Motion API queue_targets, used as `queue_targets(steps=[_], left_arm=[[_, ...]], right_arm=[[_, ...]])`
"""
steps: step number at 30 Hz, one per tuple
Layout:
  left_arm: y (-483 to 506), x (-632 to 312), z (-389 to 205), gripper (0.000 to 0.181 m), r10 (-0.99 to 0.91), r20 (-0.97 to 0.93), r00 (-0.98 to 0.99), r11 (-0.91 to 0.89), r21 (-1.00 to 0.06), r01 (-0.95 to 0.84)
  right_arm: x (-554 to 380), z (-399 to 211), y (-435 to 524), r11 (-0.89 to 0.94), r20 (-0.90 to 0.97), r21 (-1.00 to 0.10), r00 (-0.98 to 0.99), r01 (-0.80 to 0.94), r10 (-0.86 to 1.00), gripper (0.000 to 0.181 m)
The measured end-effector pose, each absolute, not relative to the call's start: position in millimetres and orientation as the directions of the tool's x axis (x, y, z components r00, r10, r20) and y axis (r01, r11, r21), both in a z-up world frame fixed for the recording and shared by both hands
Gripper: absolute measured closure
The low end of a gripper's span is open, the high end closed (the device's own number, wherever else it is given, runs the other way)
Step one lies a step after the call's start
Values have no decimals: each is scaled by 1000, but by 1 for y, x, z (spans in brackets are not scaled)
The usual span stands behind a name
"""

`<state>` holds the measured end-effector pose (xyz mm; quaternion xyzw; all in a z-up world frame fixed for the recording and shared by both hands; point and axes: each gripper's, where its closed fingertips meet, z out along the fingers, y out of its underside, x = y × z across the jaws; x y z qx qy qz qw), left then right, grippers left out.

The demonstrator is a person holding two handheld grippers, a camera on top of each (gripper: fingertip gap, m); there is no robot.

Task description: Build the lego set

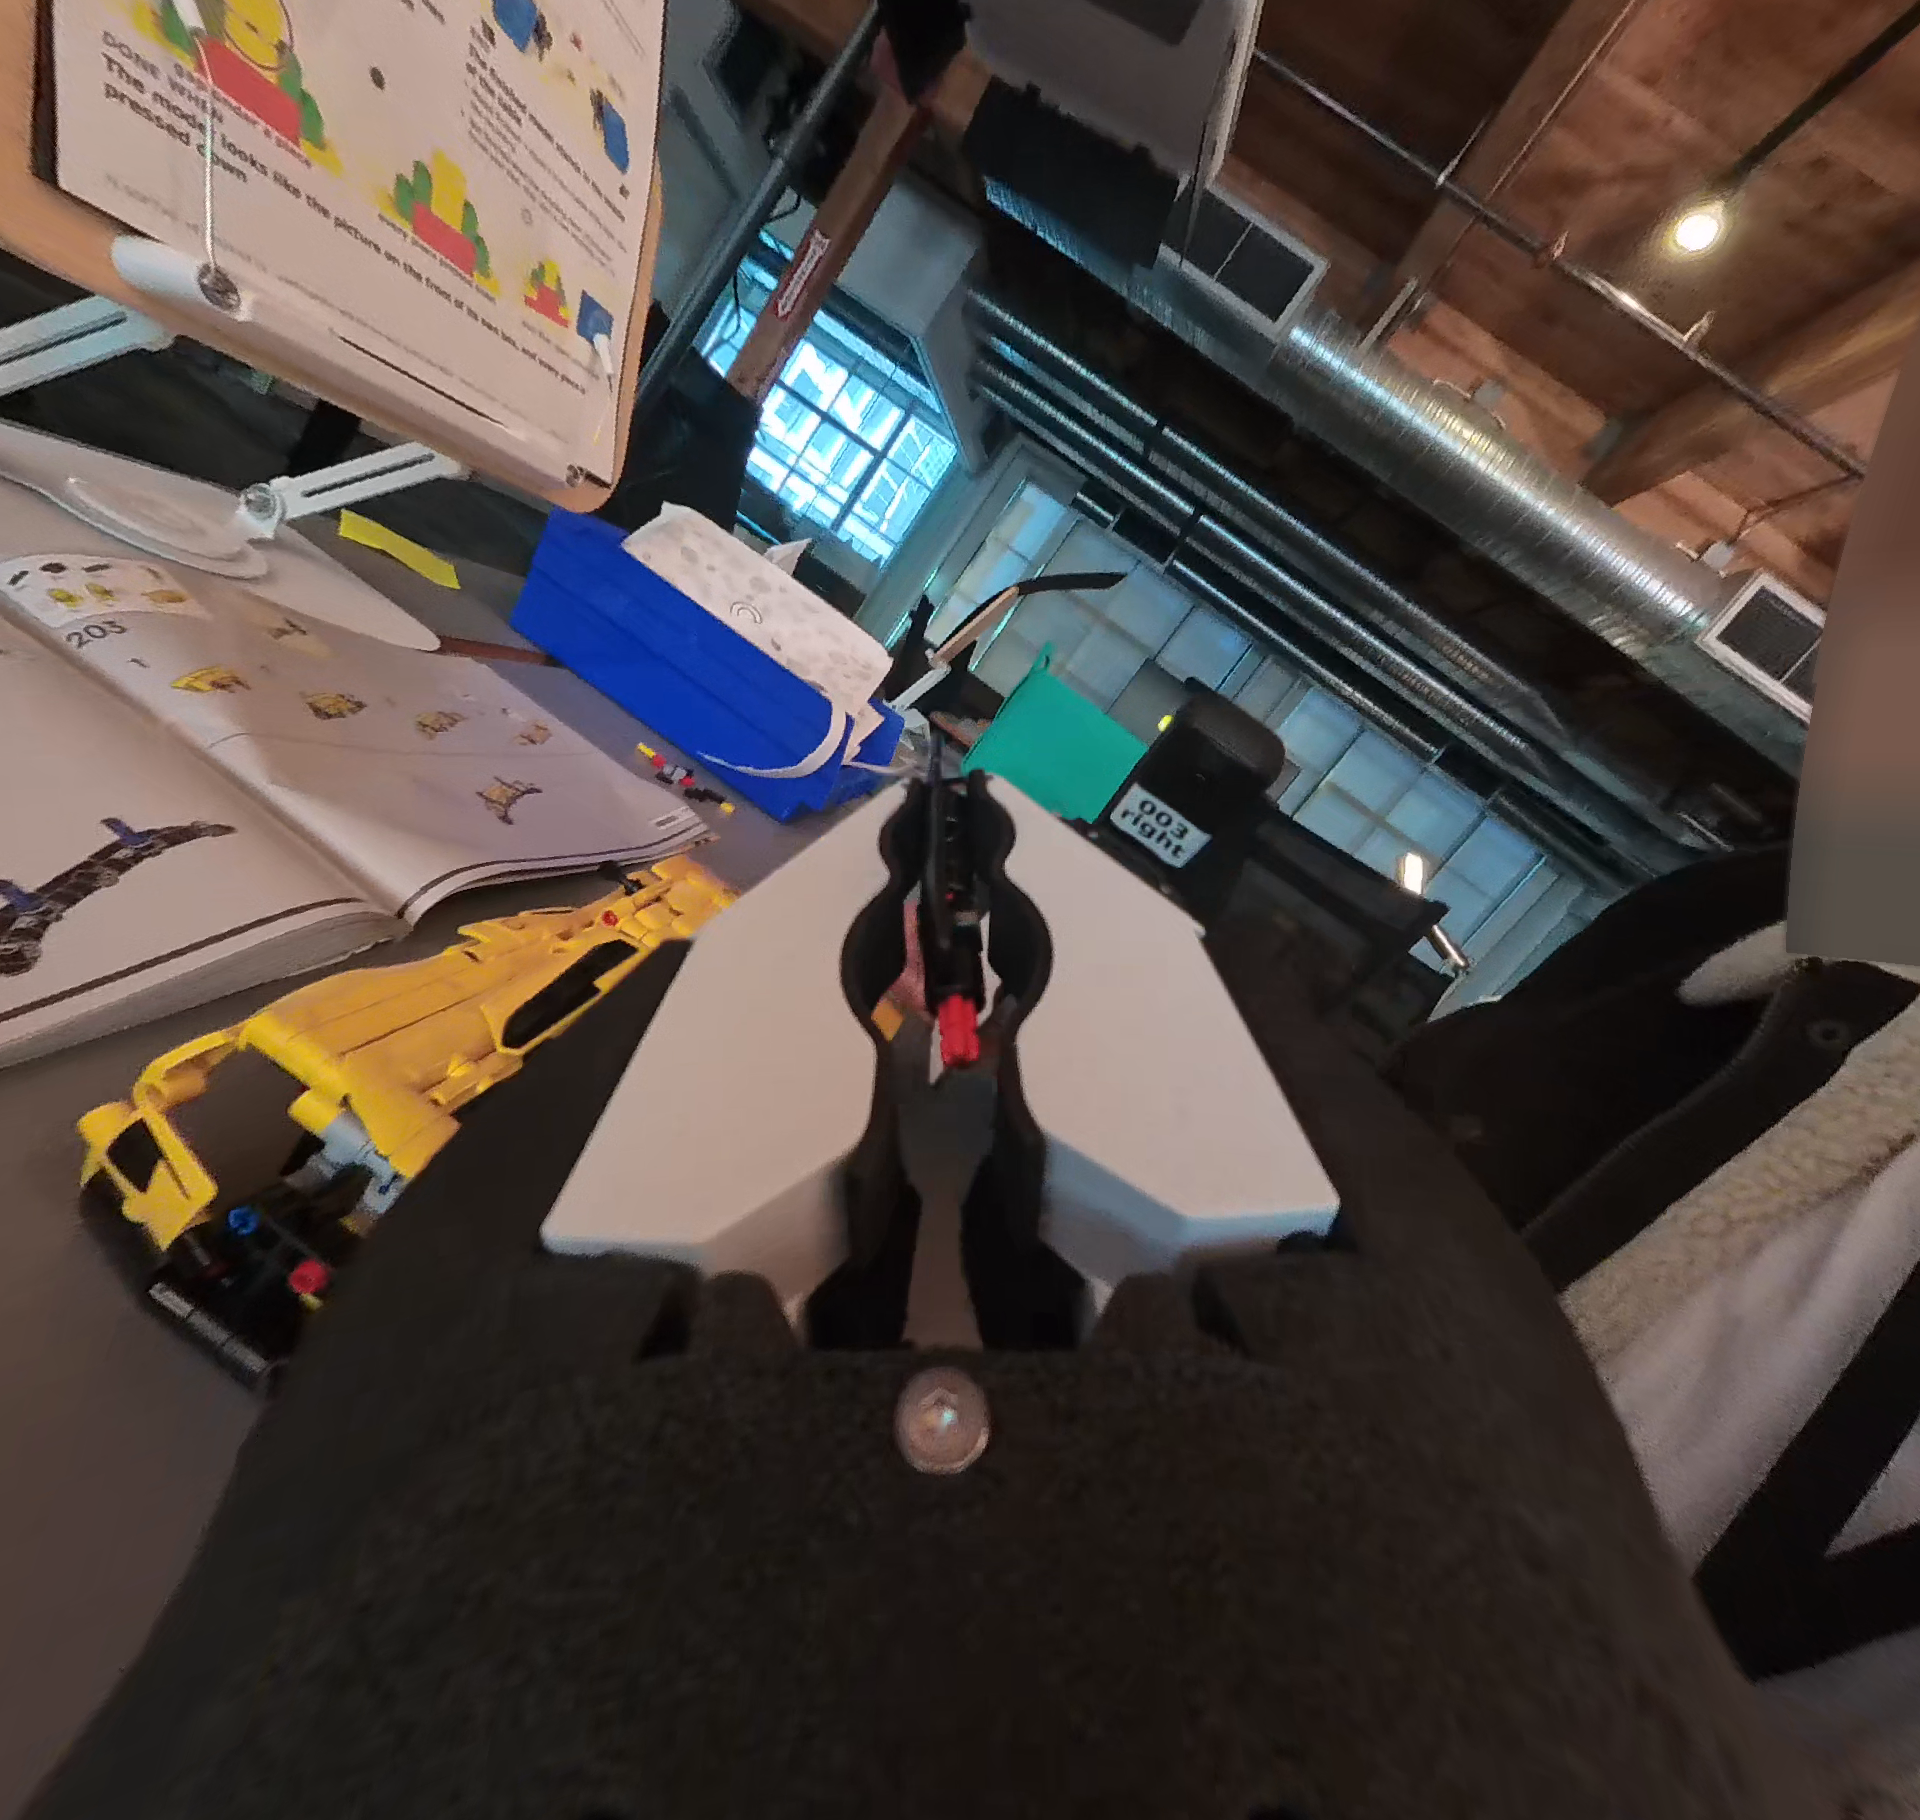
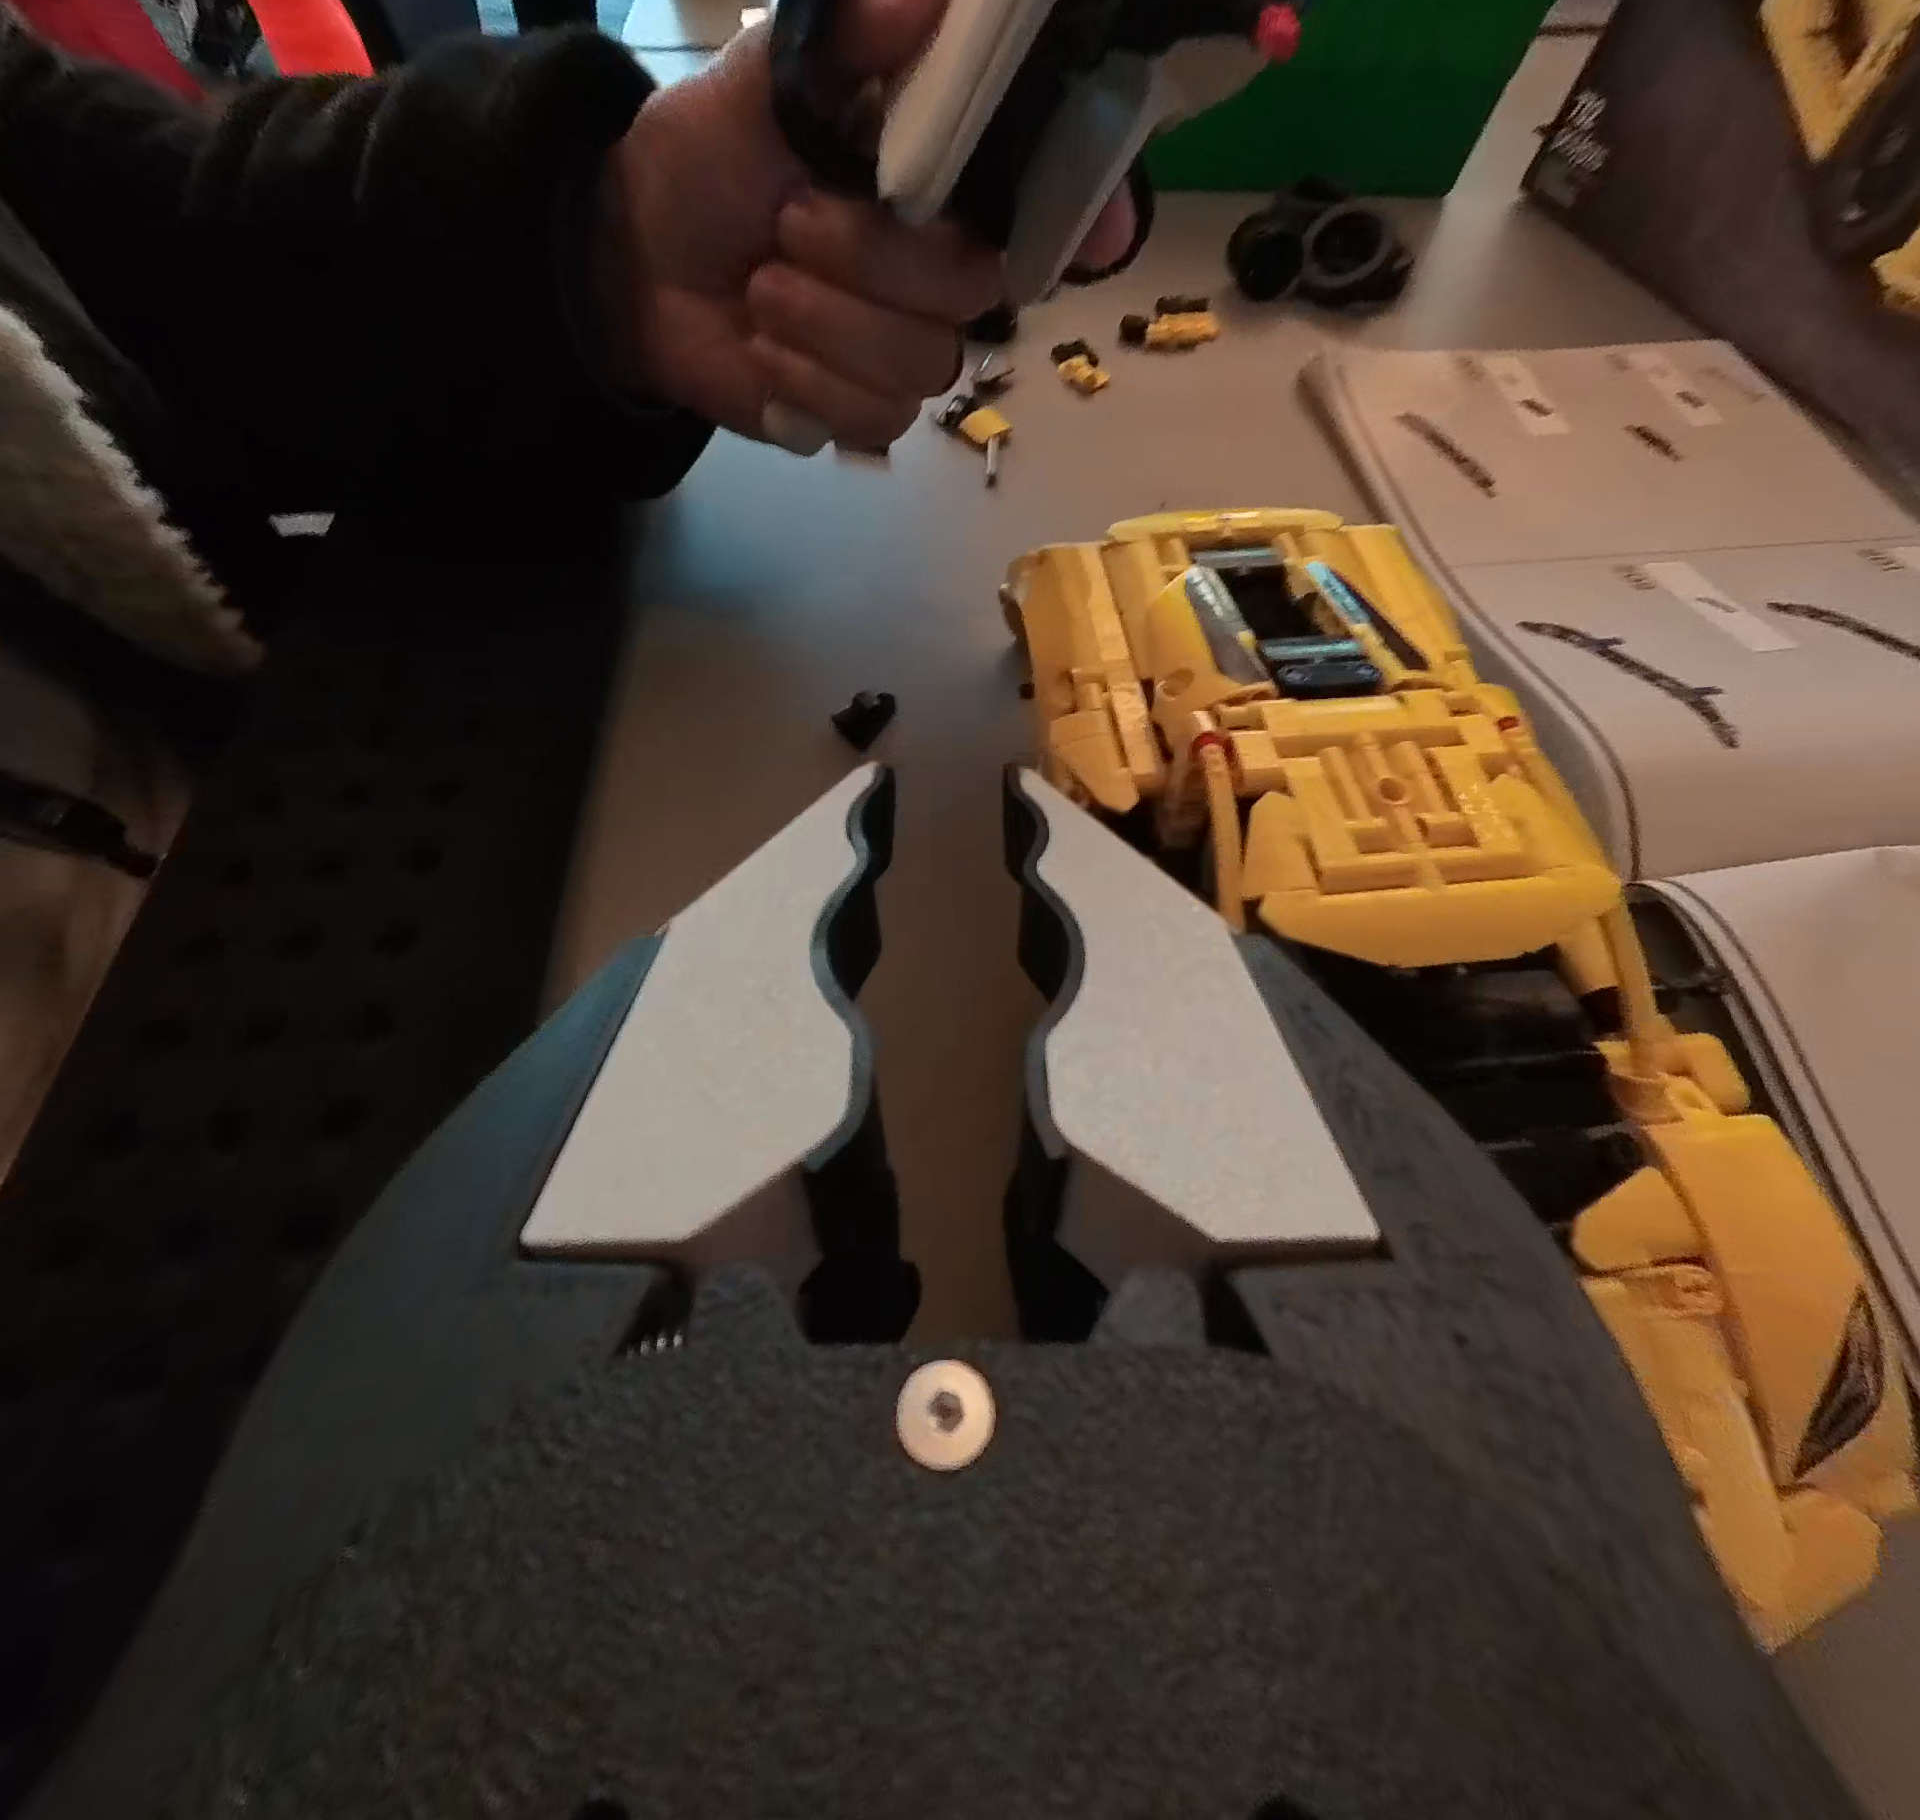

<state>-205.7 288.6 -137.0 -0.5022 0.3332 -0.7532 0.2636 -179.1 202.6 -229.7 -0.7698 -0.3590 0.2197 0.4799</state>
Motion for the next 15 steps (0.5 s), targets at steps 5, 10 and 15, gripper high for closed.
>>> queue_targets(steps=[5,10,15], left_arm=[[291,-204,-141,173,-725,599,-339,-650,-758,51],[297,-207,-138,173,-686,631,-363,-695,-715,72],[298,-208,-137,173,-664,645,-378,-716,-694,75]], right_arm=[[-194,-258,186,-361,-37,-814,579,456,815,159],[-208,-275,180,-358,15,-744,550,564,835,155],[-210,-297,179,-391,38,-665,551,637,834,152]])
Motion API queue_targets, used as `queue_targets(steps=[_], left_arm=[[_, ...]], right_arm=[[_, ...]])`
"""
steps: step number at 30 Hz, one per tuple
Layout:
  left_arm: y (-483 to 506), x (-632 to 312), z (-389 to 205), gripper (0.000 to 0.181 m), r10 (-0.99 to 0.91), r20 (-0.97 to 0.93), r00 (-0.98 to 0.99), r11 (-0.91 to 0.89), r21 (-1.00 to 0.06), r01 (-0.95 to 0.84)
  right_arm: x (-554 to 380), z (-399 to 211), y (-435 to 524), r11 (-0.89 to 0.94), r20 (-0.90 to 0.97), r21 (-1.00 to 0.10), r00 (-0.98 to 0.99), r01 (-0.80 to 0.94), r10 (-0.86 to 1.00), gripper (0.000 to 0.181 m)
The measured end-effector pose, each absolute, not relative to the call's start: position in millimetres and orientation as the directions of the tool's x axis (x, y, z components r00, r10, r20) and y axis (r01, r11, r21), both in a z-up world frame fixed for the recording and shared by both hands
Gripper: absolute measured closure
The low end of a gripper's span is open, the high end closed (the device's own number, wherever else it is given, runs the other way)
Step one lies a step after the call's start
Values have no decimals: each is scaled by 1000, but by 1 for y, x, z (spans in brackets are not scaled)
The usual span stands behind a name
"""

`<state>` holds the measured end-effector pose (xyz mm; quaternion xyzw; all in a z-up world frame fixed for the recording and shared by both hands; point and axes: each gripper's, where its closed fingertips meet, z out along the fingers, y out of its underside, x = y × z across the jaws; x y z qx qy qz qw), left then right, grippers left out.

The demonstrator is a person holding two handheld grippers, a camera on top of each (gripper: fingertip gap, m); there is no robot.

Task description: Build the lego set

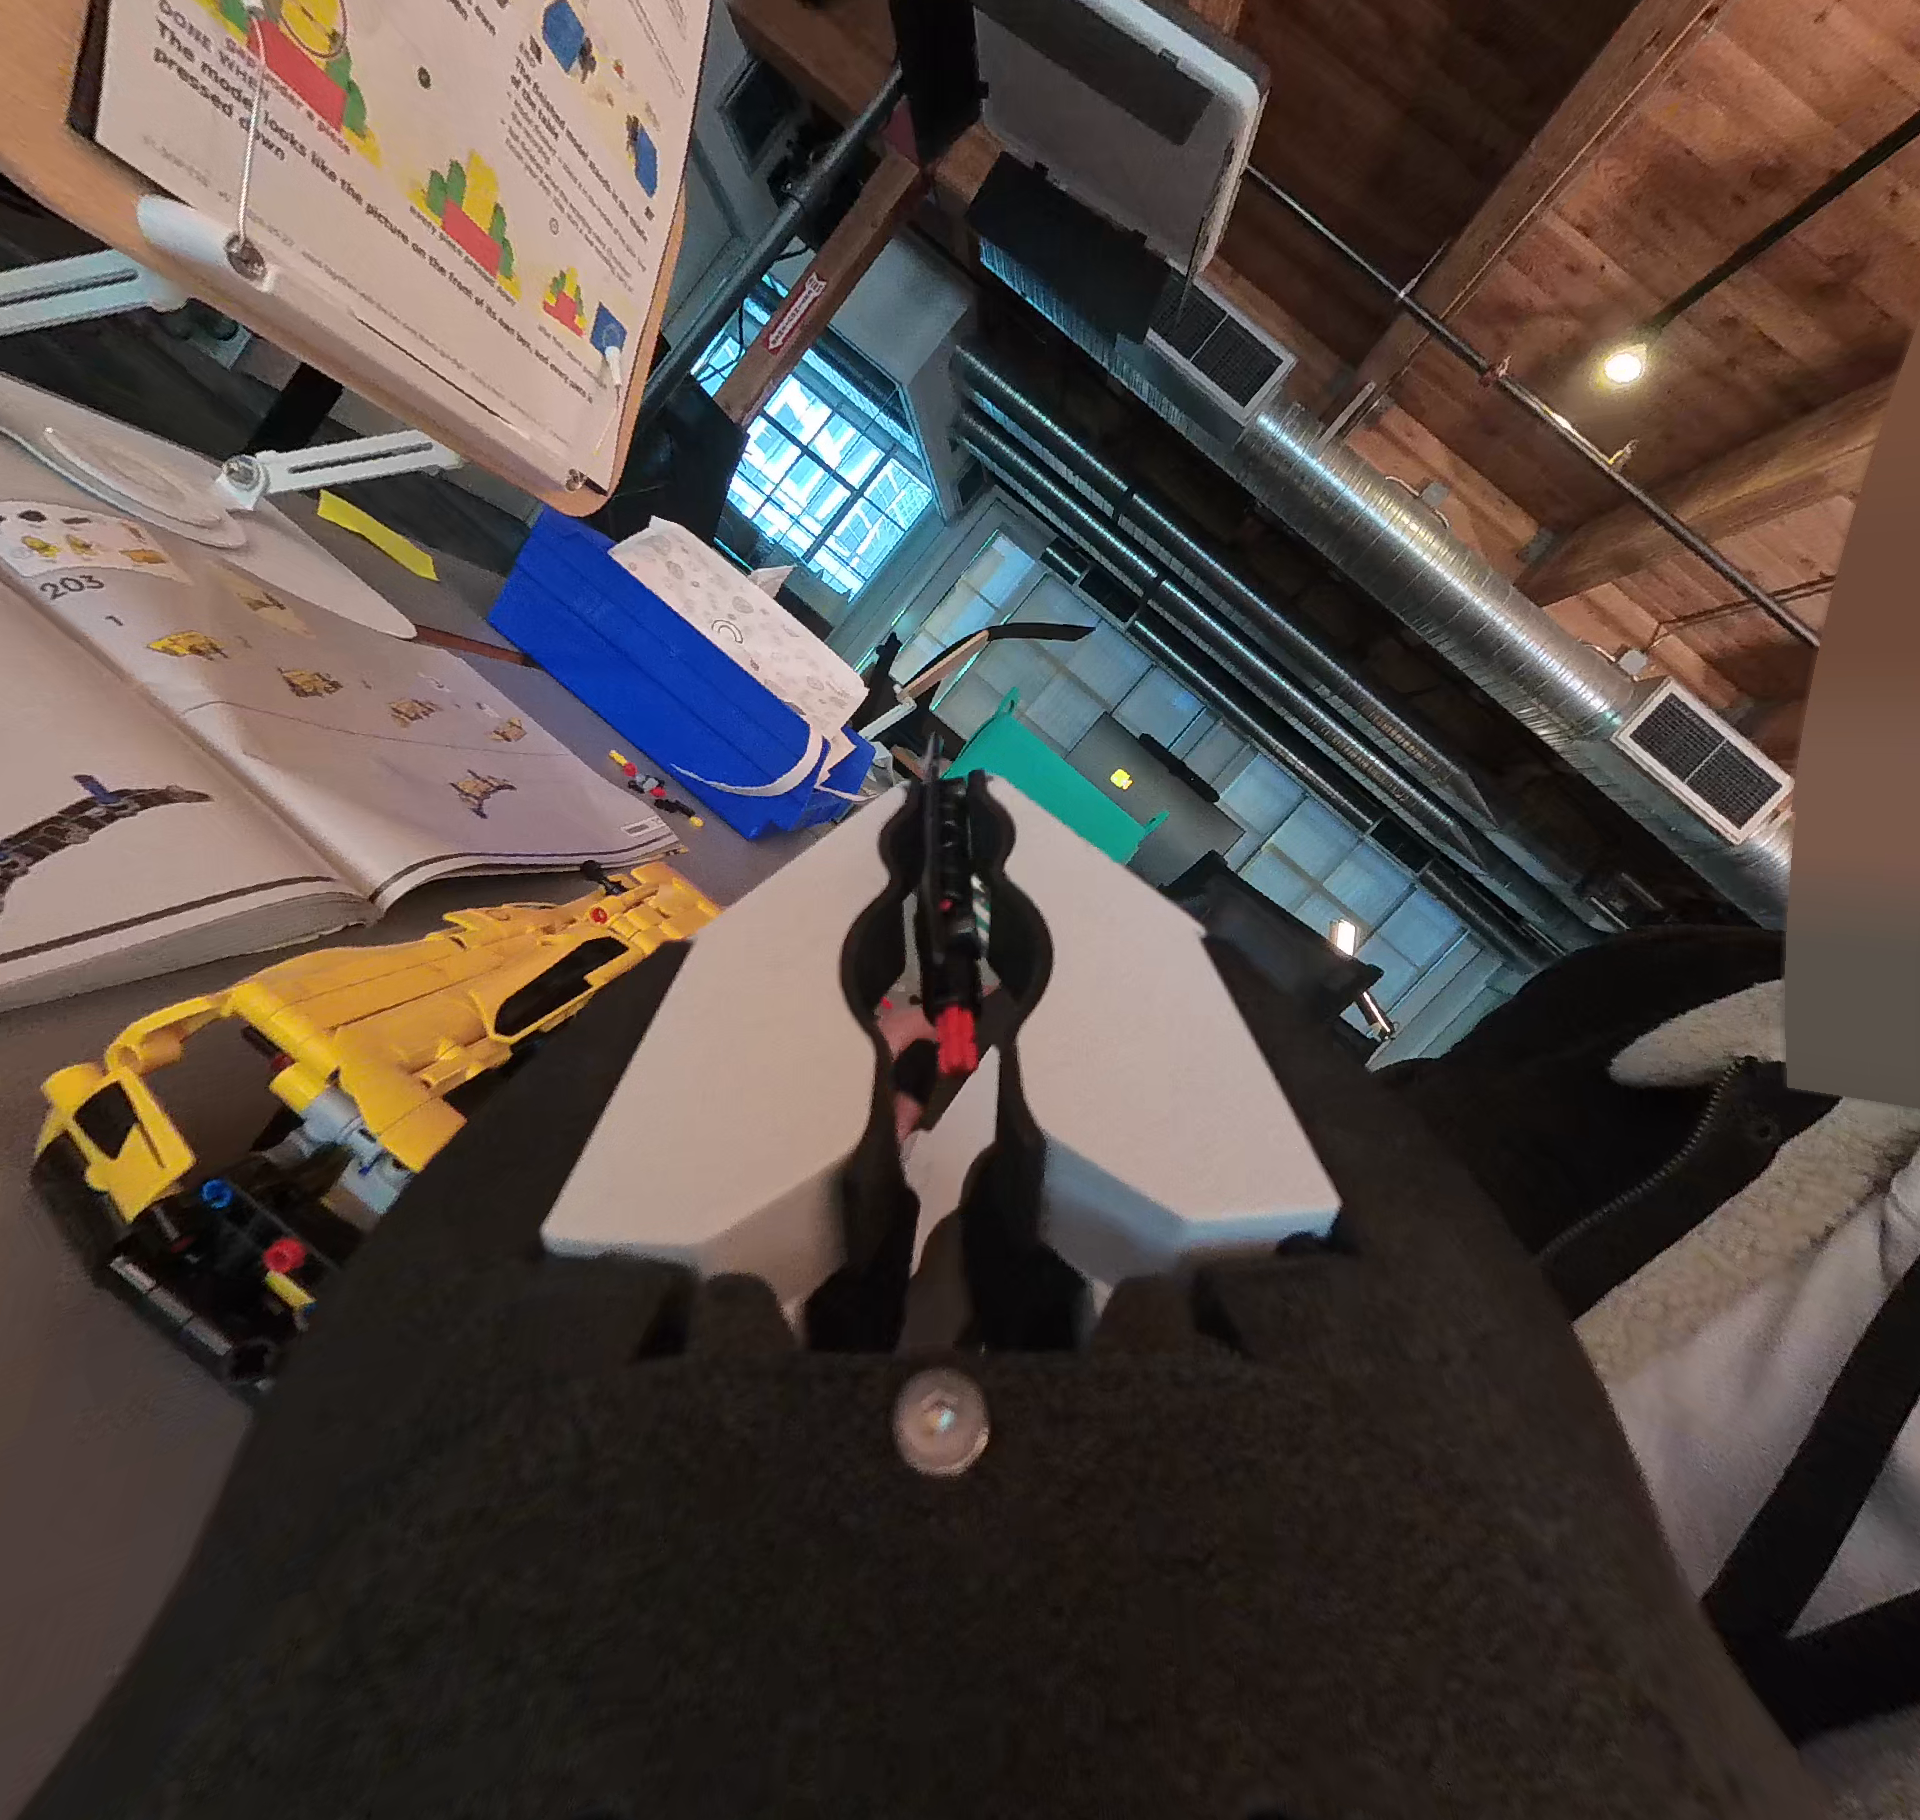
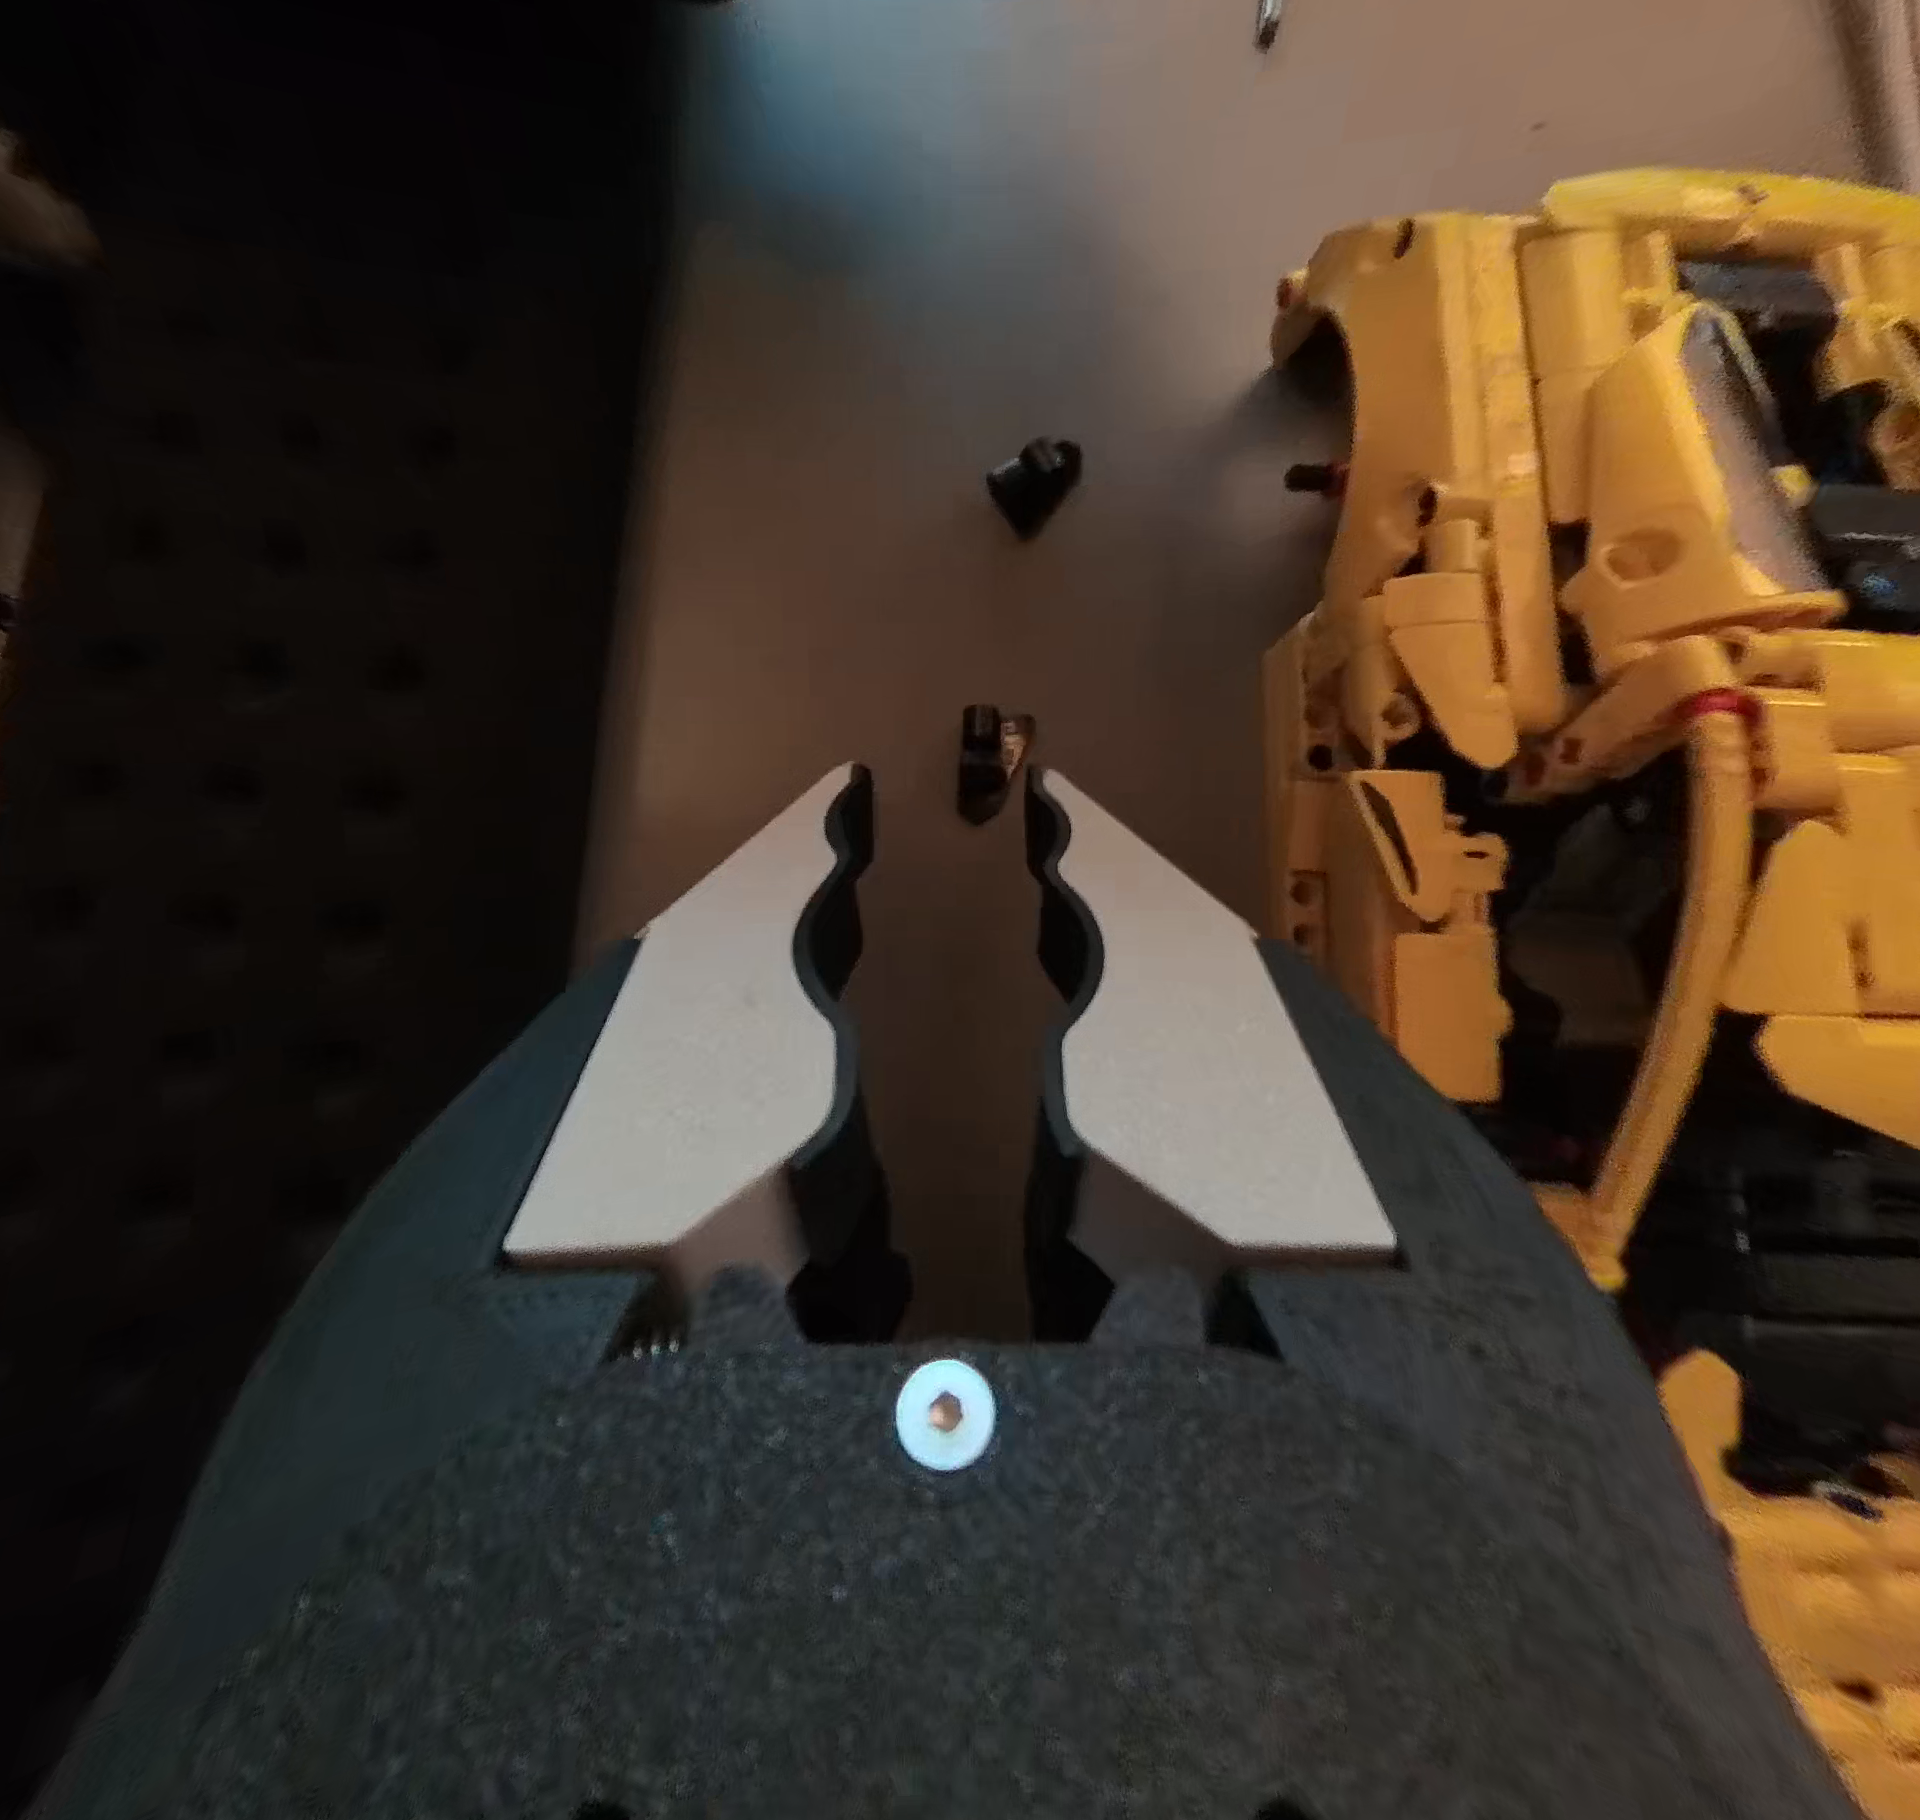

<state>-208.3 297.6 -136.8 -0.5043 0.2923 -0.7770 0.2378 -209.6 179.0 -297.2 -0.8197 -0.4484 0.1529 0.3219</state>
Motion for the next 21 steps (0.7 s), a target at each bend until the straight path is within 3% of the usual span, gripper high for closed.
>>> queue_targets(steps=[5,11,14,17,21], left_arm=[[298,-209,-136,173,-662,645,-381,-719,-691,78],[312,-233,-127,173,-683,631,-369,-710,-691,132],[325,-247,-155,174,-767,622,-156,-635,-772,46],[336,-277,-193,174,-876,462,139,-476,-873,-103],[320,-304,-203,174,-886,417,205,-446,-887,-123]], right_arm=[[-212,-298,176,-421,-25,-665,546,617,838,152],[-208,-294,187,-392,66,-671,577,629,814,154],[-208,-289,190,-395,68,-690,597,607,799,154],[-217,-282,187,-414,-2,-715,590,564,808,154],[-215,-284,187,-466,-70,-706,603,533,795,155]])
